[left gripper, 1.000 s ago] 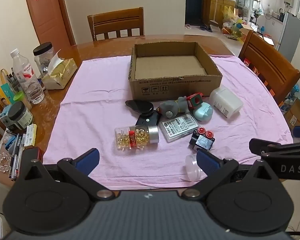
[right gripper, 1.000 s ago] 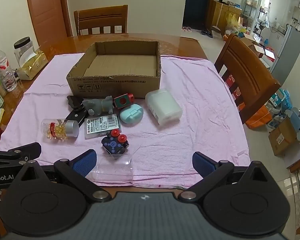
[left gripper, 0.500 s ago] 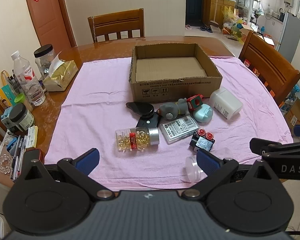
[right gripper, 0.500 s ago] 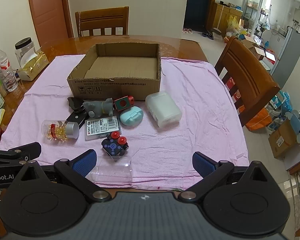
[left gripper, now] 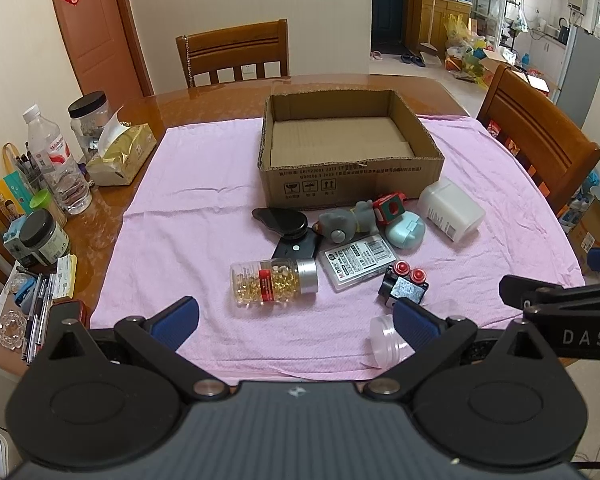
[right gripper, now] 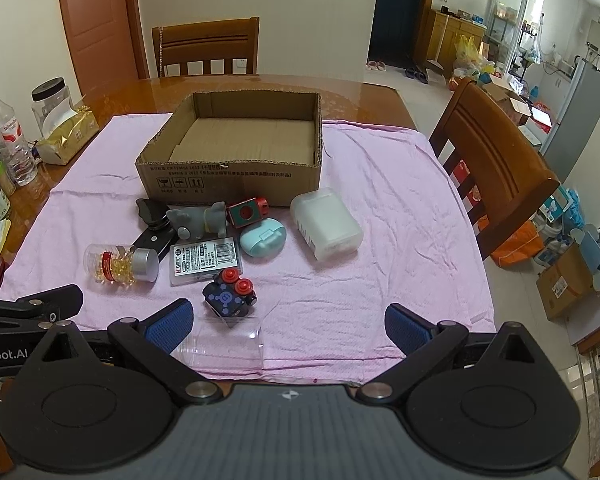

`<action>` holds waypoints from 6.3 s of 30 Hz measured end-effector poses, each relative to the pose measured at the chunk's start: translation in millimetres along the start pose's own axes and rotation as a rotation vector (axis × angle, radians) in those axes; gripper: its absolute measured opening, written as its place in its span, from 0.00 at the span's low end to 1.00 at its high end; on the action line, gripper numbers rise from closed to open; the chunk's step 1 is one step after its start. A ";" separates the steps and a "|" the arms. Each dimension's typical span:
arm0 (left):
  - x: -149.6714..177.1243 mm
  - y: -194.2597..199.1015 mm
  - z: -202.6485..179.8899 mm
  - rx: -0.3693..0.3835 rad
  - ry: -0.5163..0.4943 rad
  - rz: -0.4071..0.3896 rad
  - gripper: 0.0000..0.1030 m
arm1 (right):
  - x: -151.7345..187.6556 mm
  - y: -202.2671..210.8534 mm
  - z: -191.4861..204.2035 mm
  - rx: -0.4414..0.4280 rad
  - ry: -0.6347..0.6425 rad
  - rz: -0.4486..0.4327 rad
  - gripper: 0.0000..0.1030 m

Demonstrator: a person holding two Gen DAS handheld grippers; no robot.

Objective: Organize rigid objects

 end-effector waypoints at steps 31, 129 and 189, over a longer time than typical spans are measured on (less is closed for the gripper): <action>-11.2 6.4 -17.0 0.010 0.007 -0.012 0.99 | -9.5 1.6 -15.1 -0.017 0.018 -0.040 1.00; 3.3 -190.0 24.7 0.090 -0.294 0.066 0.99 | 55.8 -146.7 71.2 -0.127 0.150 0.116 1.00; -93.2 -122.5 10.5 0.191 -0.370 0.118 0.90 | -72.3 -117.7 39.3 -0.287 0.329 0.021 0.93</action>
Point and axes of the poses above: each gripper's, at about its wrist camera, not at the fingertips, and y roughly against the way its jaws point, z to its left, x to its underside, the point moved 8 cm from there along -y, roughly the way its jaws point, and after that the axes turned 10 degrees about y, right-handed, at the moved point
